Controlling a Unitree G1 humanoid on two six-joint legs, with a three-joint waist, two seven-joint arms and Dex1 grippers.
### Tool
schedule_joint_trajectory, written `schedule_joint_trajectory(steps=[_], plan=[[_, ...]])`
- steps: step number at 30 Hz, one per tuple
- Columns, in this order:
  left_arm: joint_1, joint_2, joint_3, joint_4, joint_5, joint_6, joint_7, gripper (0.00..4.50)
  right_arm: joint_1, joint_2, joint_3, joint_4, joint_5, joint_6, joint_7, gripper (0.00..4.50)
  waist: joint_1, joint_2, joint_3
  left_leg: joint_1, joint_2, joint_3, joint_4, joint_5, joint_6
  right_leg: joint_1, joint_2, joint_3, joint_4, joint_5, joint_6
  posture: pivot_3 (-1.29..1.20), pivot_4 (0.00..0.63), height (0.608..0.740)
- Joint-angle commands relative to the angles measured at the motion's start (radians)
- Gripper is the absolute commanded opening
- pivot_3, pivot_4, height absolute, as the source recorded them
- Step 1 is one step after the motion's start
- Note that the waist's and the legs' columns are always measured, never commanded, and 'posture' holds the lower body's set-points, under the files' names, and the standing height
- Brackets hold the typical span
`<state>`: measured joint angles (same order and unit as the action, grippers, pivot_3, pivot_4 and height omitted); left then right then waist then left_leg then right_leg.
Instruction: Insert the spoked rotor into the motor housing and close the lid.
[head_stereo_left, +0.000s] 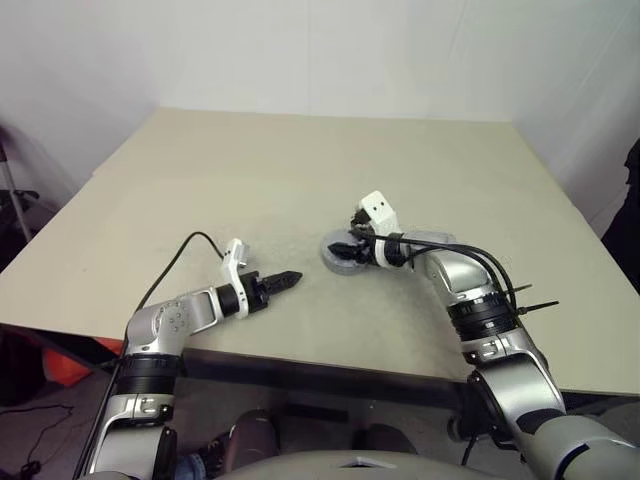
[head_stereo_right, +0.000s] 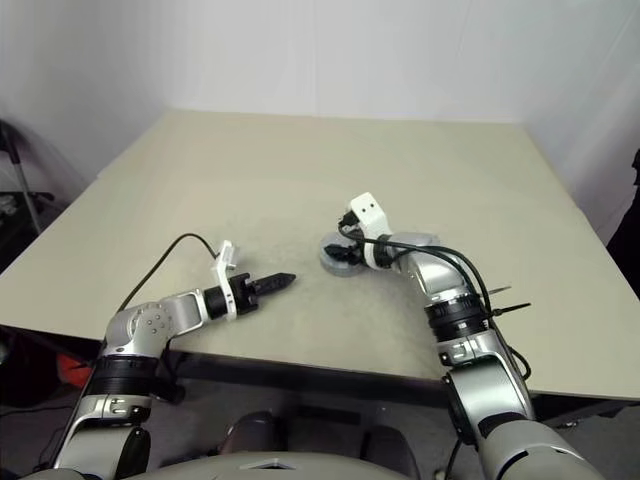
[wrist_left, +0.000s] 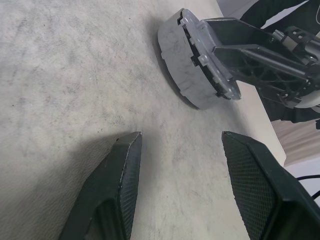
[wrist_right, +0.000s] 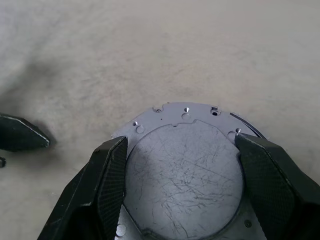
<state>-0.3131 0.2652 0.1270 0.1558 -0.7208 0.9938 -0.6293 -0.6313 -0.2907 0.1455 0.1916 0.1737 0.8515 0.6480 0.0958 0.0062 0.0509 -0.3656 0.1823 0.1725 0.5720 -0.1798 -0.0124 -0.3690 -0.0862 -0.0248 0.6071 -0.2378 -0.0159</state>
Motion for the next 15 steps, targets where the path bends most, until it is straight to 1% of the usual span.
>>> schedule_joint_trajectory(steps=[1,5,10,15], plan=[[-0.004,0.004,-0.009,0.026,0.024,-0.001,0.008,2.71,-0.015,0.007,-0.004,-0.027,0.032,0.014,0.018,3.00,0.000,0.000,0.000,0.000,0.000,0.000,0.000,0.000,0.000,0.000,0.000,0.000,0.000,0.000,0.000,0.00,0.000,0.740],[0.001,0.002,-0.011,0.022,0.023,-0.002,0.009,2.71,-0.005,-0.004,0.017,-0.015,0.003,-0.013,0.010,3.00,0.000,0.000,0.000,0.000,0.000,0.000,0.000,0.000,0.000,0.000,0.000,0.000,0.000,0.000,0.000,0.00,0.000,0.740],[0.017,0.000,-0.014,0.005,0.023,-0.001,0.013,2.71,-0.013,0.004,0.003,-0.003,-0.008,-0.058,-0.020,3.00,0.000,0.000,0.000,0.000,0.000,0.000,0.000,0.000,0.000,0.000,0.000,0.000,0.000,0.000,0.000,0.00,0.000,0.740],[0.037,-0.004,-0.024,-0.007,0.026,-0.003,0.017,2.71,-0.011,-0.003,0.013,-0.017,-0.013,-0.091,-0.013,3.00,-0.001,0.000,0.000,0.000,0.000,0.000,0.000,0.000,0.000,0.000,0.000,0.000,0.000,0.000,0.000,0.00,0.000,0.740]])
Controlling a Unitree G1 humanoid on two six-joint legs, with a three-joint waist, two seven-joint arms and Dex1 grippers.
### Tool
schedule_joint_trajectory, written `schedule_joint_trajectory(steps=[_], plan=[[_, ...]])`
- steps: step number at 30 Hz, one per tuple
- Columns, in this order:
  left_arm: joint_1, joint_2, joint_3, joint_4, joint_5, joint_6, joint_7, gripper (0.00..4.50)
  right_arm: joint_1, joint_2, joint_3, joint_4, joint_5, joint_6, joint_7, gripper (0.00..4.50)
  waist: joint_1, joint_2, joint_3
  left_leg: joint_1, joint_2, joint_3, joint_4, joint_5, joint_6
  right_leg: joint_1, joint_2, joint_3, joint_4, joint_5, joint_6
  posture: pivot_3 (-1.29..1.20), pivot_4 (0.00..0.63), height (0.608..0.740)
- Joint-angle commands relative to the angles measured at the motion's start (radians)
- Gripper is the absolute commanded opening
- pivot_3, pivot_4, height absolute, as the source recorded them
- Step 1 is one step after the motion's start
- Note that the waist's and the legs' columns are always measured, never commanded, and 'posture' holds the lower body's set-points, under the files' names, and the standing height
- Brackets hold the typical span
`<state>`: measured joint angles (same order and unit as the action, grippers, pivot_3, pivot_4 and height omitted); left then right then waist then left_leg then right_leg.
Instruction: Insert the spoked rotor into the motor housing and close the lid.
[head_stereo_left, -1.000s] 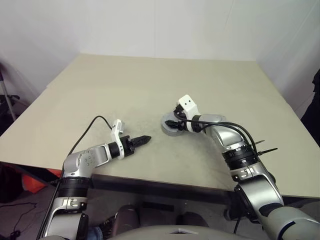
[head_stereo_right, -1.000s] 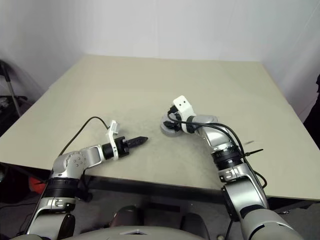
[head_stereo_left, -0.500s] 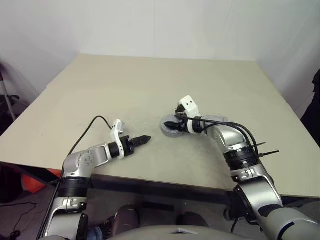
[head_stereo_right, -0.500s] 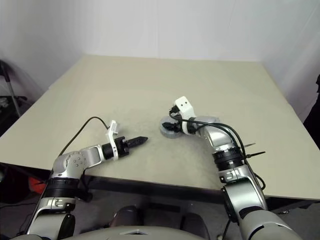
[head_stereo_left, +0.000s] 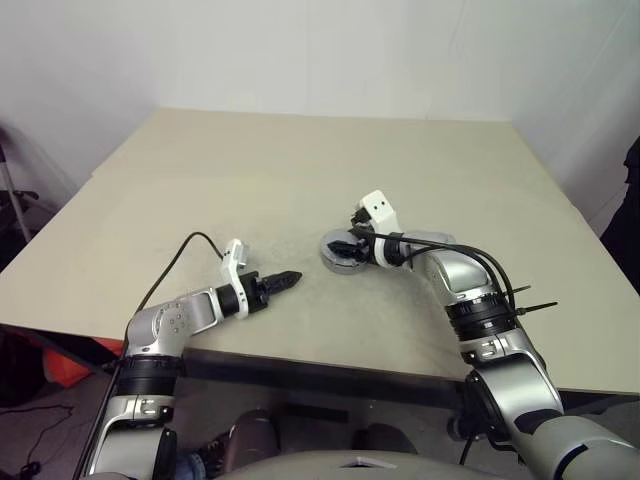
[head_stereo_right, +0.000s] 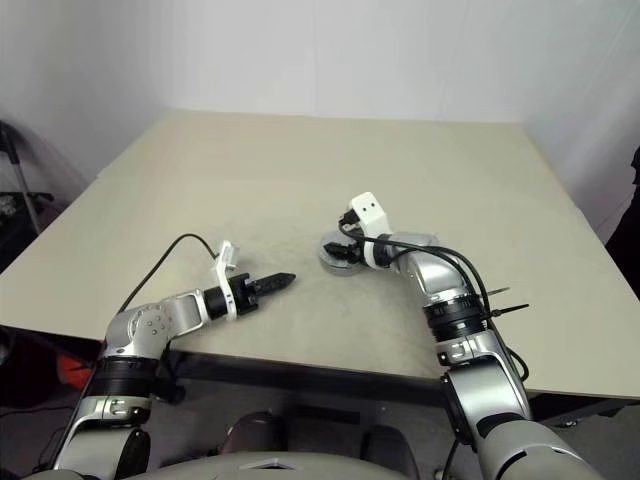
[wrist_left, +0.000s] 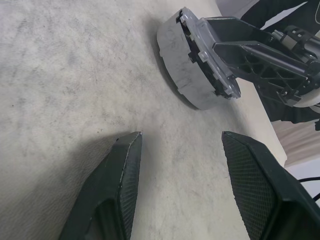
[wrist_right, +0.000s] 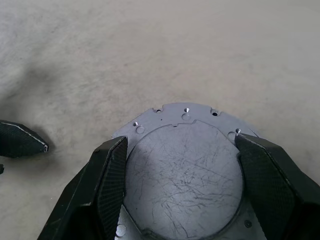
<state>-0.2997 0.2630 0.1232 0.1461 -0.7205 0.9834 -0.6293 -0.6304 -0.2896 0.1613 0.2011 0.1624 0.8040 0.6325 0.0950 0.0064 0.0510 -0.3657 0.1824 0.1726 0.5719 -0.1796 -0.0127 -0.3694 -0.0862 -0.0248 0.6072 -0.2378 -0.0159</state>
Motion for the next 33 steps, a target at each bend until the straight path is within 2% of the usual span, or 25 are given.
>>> schedule_joint_trajectory(steps=[1,8,33], plan=[[0.025,-0.003,-0.021,0.001,0.026,0.006,0.018,2.71,-0.011,-0.007,0.002,-0.027,-0.004,-0.049,0.006,3.00,0.000,0.000,0.000,0.000,0.000,0.000,0.000,0.000,0.000,0.000,0.000,0.000,0.000,0.000,0.000,0.00,0.000,0.740],[0.014,-0.004,-0.022,0.013,0.029,0.005,0.018,2.71,-0.012,-0.005,0.002,-0.013,-0.013,-0.100,-0.003,3.00,0.000,0.000,0.000,-0.001,0.000,0.000,0.000,0.000,0.000,0.000,0.000,0.000,0.000,0.000,0.000,0.00,0.000,0.740],[0.020,-0.005,-0.023,0.023,0.032,-0.006,0.016,2.71,0.013,-0.056,0.051,-0.017,-0.039,-0.109,0.041,3.00,0.002,0.000,0.000,0.000,-0.001,0.000,0.000,0.000,0.000,0.000,-0.001,0.000,0.000,0.000,0.000,0.00,0.000,0.740]])
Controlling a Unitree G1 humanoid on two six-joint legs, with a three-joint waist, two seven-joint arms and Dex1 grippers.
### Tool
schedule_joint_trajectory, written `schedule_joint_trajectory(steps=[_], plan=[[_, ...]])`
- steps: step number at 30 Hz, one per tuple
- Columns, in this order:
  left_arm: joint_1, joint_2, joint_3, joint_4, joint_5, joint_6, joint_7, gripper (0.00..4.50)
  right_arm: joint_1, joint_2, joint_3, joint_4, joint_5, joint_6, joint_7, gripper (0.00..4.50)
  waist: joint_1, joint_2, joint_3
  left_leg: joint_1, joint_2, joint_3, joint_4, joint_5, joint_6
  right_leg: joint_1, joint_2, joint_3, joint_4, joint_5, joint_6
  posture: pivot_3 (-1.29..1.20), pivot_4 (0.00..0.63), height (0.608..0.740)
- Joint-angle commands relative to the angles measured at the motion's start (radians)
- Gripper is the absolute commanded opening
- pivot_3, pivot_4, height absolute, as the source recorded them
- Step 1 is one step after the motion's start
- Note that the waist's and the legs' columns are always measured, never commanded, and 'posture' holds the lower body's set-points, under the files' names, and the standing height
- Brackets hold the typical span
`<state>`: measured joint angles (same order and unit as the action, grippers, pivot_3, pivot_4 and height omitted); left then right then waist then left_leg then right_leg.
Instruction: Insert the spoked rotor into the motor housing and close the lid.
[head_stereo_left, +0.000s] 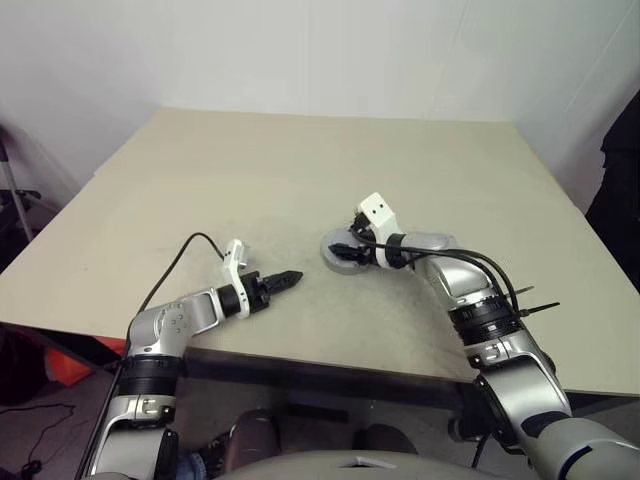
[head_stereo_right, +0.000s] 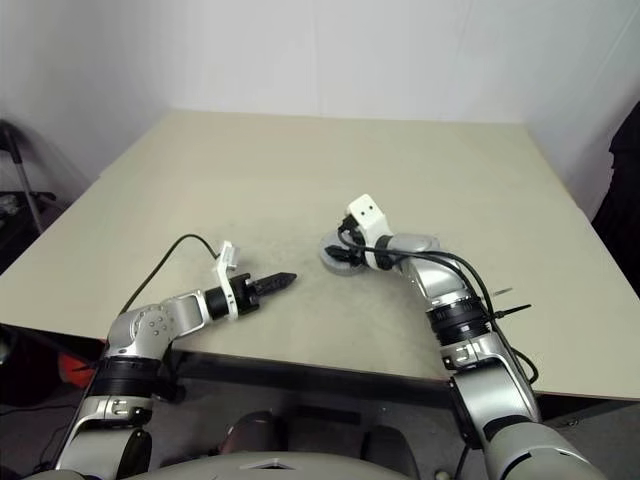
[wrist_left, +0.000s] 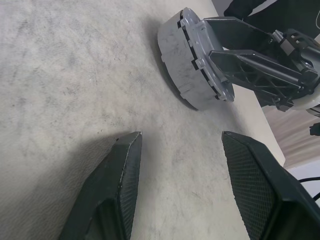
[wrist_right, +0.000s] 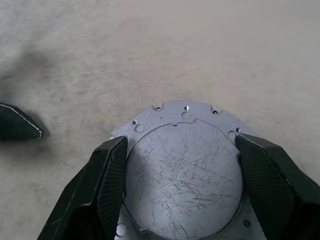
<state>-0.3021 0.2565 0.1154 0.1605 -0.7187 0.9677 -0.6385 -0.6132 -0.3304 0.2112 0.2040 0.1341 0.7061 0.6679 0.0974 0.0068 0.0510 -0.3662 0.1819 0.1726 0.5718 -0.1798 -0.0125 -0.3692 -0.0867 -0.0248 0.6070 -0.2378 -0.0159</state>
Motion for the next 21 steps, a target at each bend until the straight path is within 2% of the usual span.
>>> schedule_joint_trajectory(steps=[1,21], plan=[[0.025,0.001,-0.015,0.005,0.029,0.011,0.027,2.71,-0.007,-0.016,0.001,-0.016,-0.013,-0.012,0.004,3.00,0.000,0.000,0.000,0.000,0.000,0.000,0.000,0.000,0.000,0.000,0.000,0.000,0.000,0.000,0.000,0.00,0.000,0.740],[0.030,-0.004,-0.008,0.019,0.030,0.001,0.034,2.71,-0.029,-0.030,0.036,0.076,-0.047,-0.034,0.026,3.00,-0.002,0.000,-0.001,0.003,0.000,0.000,0.000,0.000,0.001,0.002,0.000,0.000,0.000,0.000,0.000,0.00,0.000,0.740]])
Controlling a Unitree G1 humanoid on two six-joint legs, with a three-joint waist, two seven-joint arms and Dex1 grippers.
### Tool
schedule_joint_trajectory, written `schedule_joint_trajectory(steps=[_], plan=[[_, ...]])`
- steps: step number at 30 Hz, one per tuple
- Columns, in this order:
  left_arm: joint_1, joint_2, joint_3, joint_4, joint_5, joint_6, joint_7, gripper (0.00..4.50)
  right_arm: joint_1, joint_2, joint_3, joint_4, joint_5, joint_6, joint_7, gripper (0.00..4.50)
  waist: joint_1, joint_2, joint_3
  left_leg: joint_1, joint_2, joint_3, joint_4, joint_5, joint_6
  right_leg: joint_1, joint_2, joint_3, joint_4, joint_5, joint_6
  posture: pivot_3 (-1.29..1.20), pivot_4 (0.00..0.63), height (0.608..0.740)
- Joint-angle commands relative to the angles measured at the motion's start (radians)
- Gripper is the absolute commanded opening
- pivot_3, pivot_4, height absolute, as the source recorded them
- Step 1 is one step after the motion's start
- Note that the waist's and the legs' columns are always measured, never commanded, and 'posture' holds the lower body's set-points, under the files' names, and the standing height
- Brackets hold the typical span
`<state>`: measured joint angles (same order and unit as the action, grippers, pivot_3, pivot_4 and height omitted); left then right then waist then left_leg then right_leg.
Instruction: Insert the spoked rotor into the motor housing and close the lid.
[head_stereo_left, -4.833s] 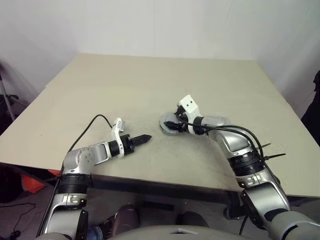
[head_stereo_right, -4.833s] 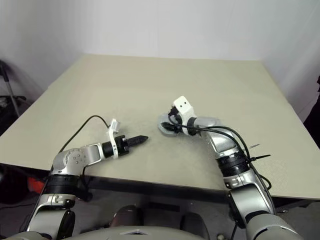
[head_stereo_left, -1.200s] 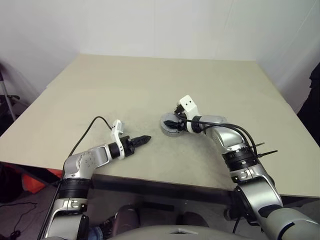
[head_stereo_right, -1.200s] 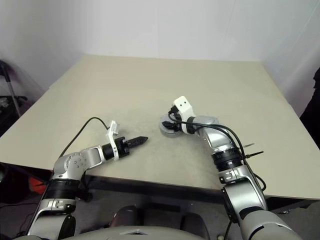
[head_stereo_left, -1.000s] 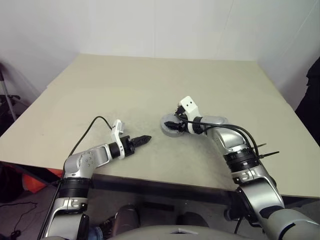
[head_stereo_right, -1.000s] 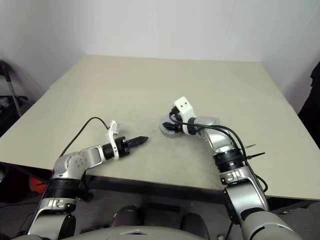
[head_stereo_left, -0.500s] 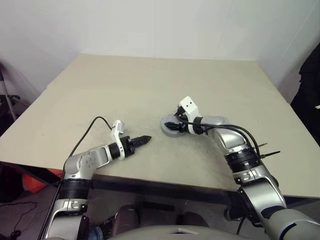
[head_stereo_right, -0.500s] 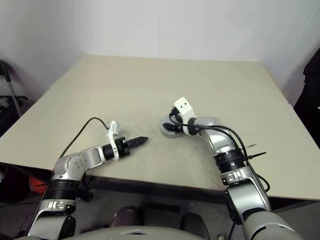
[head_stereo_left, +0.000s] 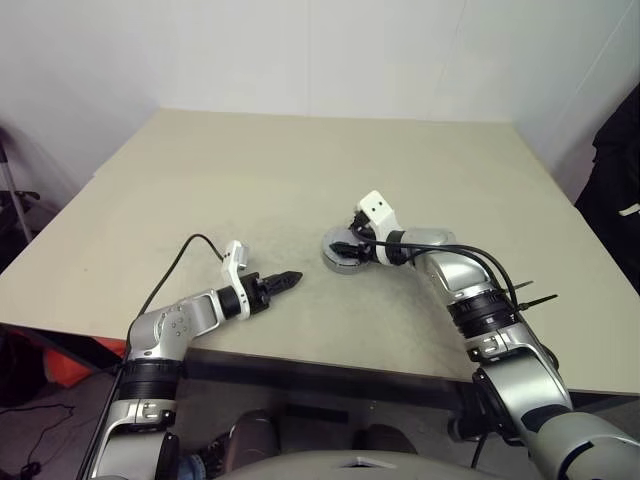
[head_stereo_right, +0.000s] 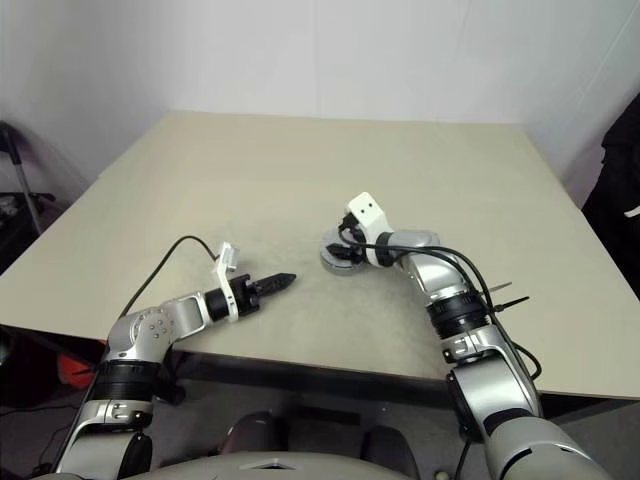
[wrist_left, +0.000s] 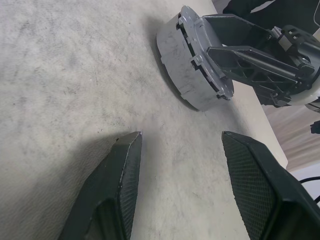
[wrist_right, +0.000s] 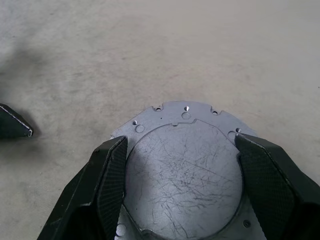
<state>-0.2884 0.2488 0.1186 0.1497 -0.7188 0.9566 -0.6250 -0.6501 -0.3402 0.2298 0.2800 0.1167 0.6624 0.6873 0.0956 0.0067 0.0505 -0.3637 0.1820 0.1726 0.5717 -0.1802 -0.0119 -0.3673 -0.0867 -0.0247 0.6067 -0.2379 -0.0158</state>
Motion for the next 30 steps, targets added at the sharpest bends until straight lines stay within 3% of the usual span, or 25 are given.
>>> schedule_joint_trajectory(steps=[1,7,18,25,30], plan=[[0.017,0.005,-0.011,0.031,0.030,0.011,0.020,2.71,0.012,-0.023,0.018,-0.009,-0.025,0.014,0.011,3.00,0.000,0.000,0.000,0.000,0.000,0.000,0.000,0.000,0.000,0.000,0.000,0.000,0.000,0.000,0.000,0.00,0.000,0.740],[0.020,0.007,-0.011,0.032,0.031,0.012,0.018,2.71,0.026,-0.031,-0.002,-0.087,0.018,0.069,0.035,3.00,0.003,0.000,0.000,-0.001,0.000,0.000,0.000,0.000,0.001,0.000,0.000,0.000,-0.001,0.000,0.000,0.00,0.000,0.740],[-0.003,-0.009,0.004,0.032,0.019,0.015,0.035,2.71,0.038,-0.012,0.020,-0.008,-0.011,0.070,0.008,3.00,0.002,0.000,-0.001,0.000,0.000,0.000,0.000,0.000,0.001,0.000,0.000,0.000,-0.001,0.000,0.000,0.00,0.000,0.740],[-0.114,-0.059,0.080,0.089,-0.011,0.043,0.112,2.71,0.067,-0.009,0.046,0.020,-0.022,0.102,0.011,3.00,0.004,0.000,-0.001,0.002,-0.001,0.000,0.000,-0.002,0.003,0.003,-0.001,0.000,-0.001,-0.004,0.006,0.00,0.000,0.740],[-0.202,-0.104,0.116,0.172,-0.017,0.042,0.159,2.71,0.076,-0.008,0.055,0.030,-0.032,0.104,0.004,3.00,0.001,-0.003,-0.003,0.003,0.000,0.000,-0.001,-0.002,0.003,0.004,0.000,0.000,-0.001,-0.001,0.001,0.00,0.000,0.740]])
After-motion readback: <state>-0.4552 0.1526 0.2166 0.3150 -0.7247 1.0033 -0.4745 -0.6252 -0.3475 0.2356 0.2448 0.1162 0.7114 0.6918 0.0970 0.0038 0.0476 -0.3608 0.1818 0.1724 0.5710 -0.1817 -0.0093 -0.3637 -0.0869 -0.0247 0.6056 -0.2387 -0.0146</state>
